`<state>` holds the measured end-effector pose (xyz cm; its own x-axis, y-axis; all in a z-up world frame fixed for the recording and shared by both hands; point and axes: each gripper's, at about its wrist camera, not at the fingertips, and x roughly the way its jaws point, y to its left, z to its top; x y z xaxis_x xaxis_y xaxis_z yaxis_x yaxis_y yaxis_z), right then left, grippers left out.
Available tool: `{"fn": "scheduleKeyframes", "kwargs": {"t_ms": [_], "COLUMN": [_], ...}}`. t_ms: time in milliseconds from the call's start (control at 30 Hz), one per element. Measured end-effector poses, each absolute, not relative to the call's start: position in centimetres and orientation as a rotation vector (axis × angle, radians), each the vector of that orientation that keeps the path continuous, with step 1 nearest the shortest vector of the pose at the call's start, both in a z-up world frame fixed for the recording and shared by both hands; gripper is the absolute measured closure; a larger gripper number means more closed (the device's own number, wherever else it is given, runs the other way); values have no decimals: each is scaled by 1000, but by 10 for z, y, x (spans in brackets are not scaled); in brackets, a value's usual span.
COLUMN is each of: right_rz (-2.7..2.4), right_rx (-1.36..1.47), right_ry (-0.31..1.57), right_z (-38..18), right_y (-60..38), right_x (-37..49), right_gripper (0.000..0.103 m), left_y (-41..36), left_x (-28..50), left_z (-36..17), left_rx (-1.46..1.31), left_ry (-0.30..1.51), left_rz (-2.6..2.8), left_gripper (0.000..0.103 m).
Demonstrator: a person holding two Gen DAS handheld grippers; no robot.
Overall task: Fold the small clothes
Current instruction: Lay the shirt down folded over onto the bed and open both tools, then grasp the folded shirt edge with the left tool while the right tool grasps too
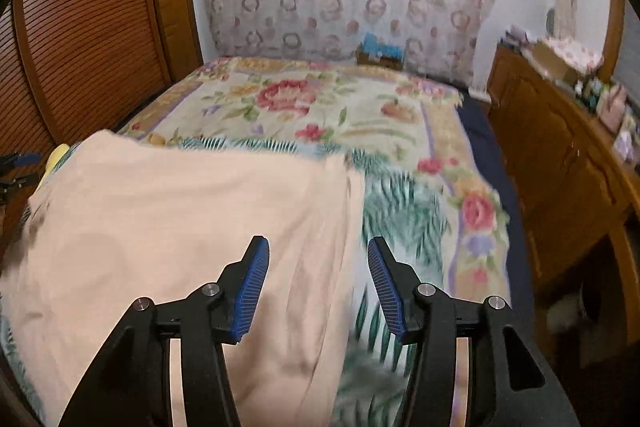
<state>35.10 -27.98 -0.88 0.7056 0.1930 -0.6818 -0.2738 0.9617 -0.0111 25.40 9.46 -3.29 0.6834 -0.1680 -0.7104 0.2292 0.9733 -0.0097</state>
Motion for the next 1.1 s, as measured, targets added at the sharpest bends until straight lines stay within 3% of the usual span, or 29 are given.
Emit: {"fn": "scheduleKeyframes", "kwargs": {"t_ms": [233,500,733,833,1000,1100], "right_rz": [307,290,257,239,244,241], "right_rx": [-84,-37,-95,-146,-136,-144], "right_ry": [826,876,848,811,776,775], "right_z": [-23,-25,-28,-34,-42,-41], "right_y": [-279,-279,-269,-255,-255,-256], "right_x": [324,351,363,351,338,337], "right_gripper": [50,50,54,54,53,53], "left_y": [89,93,92,92,93,94], "left_x": [232,232,230,232,236,236], "left_z": [-54,-82,-89,-94,-96,-96], "left_rx": [73,51,42,39,38,34], "left_ry": [849,932,899,913,927,930], "left_rz": [-194,-148,-146,-149,-145,-143], "left_gripper": [28,28,19,9,1,1]}}
